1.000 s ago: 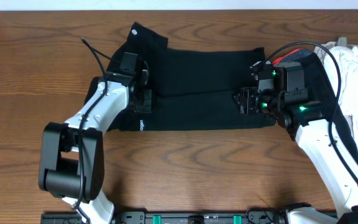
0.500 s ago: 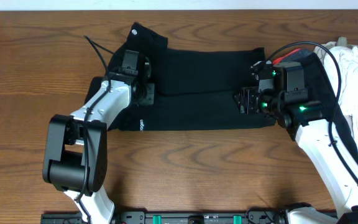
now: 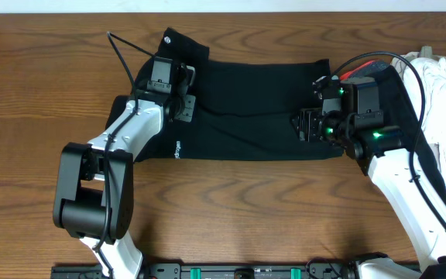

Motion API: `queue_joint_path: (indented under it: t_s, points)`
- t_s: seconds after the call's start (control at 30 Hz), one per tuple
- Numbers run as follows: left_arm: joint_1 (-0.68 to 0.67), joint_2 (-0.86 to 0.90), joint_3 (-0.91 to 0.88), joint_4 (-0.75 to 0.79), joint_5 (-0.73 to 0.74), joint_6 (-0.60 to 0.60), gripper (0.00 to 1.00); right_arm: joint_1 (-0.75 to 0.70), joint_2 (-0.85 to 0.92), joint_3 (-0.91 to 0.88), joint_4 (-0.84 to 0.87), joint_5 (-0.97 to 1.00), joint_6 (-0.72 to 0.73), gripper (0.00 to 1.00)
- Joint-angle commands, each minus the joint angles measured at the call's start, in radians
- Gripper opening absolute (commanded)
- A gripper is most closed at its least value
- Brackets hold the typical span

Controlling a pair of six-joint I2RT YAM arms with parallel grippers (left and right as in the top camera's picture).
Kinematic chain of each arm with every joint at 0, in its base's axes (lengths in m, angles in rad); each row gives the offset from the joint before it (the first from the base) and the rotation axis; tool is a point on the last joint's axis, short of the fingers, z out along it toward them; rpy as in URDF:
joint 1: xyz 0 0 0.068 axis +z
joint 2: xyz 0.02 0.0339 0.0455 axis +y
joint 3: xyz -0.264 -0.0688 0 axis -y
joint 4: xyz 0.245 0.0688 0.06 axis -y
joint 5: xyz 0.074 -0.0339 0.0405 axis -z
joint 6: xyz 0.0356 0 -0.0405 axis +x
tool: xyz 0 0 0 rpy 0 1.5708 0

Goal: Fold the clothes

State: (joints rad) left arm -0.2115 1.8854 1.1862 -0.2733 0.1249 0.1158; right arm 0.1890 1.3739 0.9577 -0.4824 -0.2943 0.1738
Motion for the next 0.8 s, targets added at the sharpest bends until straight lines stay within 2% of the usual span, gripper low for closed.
queue_joint_path:
  t_s: [0.0, 0.1, 0.27, 0.37, 0.53, 0.77]
  points:
    - [0.003, 0.002, 0.024, -0.018, -0.006, 0.03, 0.46, -0.005, 0.001, 0.01, 0.0, 0.007, -0.014, 0.61]
    - [0.003, 0.002, 0.024, -0.058, -0.007, 0.03, 0.49, -0.005, 0.001, 0.01, 0.0, 0.011, -0.014, 0.61]
    - [0.003, 0.002, 0.024, -0.145, -0.059, 0.001, 0.48, -0.005, 0.001, 0.01, -0.001, 0.018, -0.014, 0.62]
    - [0.003, 0.002, 0.024, -0.198, -0.096, -0.008, 0.37, -0.005, 0.001, 0.01, 0.0, 0.018, -0.014, 0.62]
    - [0.003, 0.002, 0.024, -0.199, -0.092, -0.016, 0.07, -0.005, 0.001, 0.01, 0.003, 0.018, -0.014, 0.63]
    - [0.003, 0.007, 0.011, -0.206, -0.051, -0.028, 0.06, -0.005, 0.001, 0.01, 0.003, 0.018, -0.014, 0.63]
